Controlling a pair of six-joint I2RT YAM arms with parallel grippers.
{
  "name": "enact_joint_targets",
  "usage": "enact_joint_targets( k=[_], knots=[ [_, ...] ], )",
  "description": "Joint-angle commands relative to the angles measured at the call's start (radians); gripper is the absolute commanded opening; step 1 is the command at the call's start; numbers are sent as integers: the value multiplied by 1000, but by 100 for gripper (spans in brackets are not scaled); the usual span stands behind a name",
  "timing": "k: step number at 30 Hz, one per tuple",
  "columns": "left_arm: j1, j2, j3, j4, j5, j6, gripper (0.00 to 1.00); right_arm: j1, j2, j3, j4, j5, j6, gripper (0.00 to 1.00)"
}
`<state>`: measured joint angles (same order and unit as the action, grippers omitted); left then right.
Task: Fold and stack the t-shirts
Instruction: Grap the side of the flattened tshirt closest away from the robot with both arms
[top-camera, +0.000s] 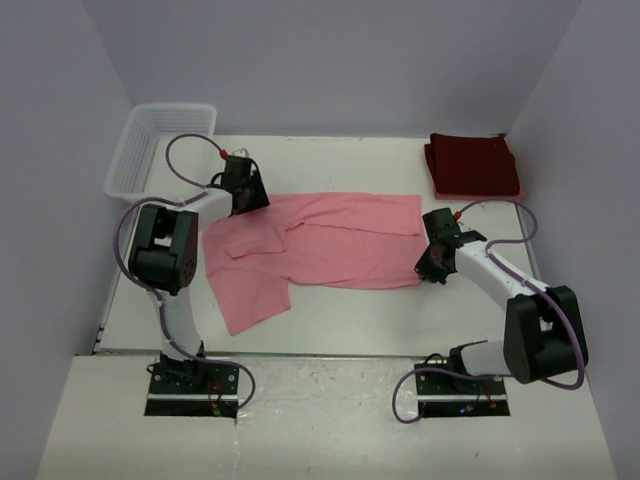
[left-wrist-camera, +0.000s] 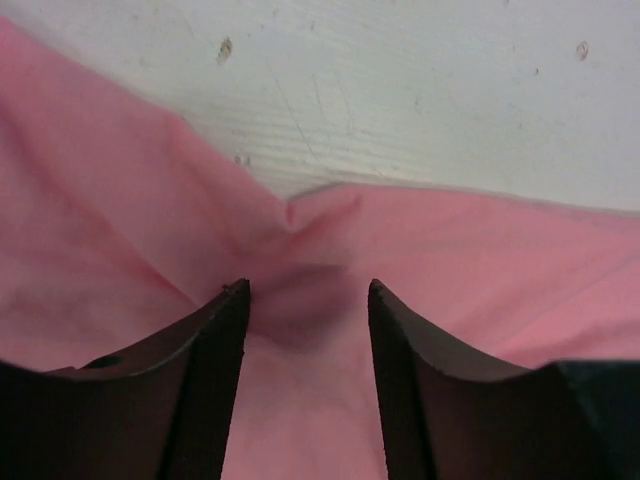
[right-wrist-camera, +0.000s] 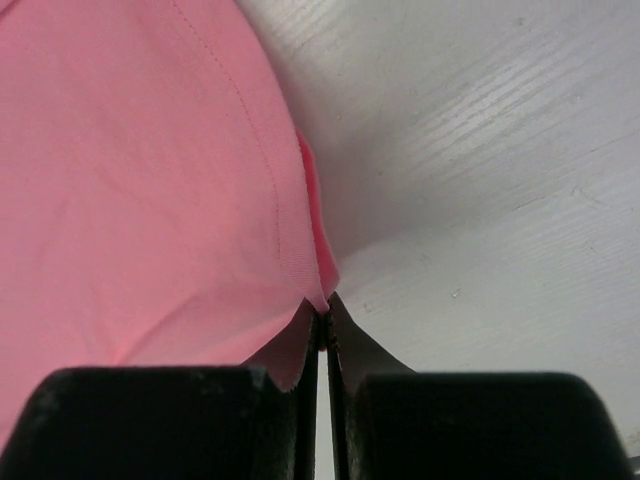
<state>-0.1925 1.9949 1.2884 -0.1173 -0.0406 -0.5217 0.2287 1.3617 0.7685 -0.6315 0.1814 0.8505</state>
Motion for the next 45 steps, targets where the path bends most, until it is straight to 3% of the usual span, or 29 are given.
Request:
enact_joint_targets(
  k=[1,6,10,13,17,20,22,23,26,30,34,45],
  knots=[
    [-63,-129,-24,-77,-120,-26,54,-3,11,34,30,-3,-27,0],
    [-172,-304,-92,-180,-362,-132,56,0,10,12,84,-57,-50,0],
    [-186,-439,-162,-298,-424,-230,55,0,13,-1,113,-68,-70,0],
    [-206,-556,-234,-402,-475,-320,49,-2,23,-9,131,-97,-85,0],
    [-225,-726,-413,-478,-375,-476,29,0,20,-21,156,-118,-99,0],
    [-277,-794,-510,-579,-378,-576,26,1,16,-35,185,-160,-107,0],
    [-326,-808,-520,-626,-428,-593,25,0,16,-41,202,-175,-117,0],
    [-382,-795,-486,-747,-508,-653,25,1,16,-49,204,-175,-119,0],
    [-487,-757,-424,-920,-574,-751,29,1,-1,-64,234,-223,-140,0],
    [-573,-768,-428,-993,-539,-876,32,1,-12,-71,247,-241,-157,0],
    [-660,-757,-527,-1025,-478,-1036,35,4,-10,-74,250,-250,-160,0],
    [-664,-650,-538,-1078,-475,-1092,45,8,-30,-92,269,-270,-168,0]
  ],
)
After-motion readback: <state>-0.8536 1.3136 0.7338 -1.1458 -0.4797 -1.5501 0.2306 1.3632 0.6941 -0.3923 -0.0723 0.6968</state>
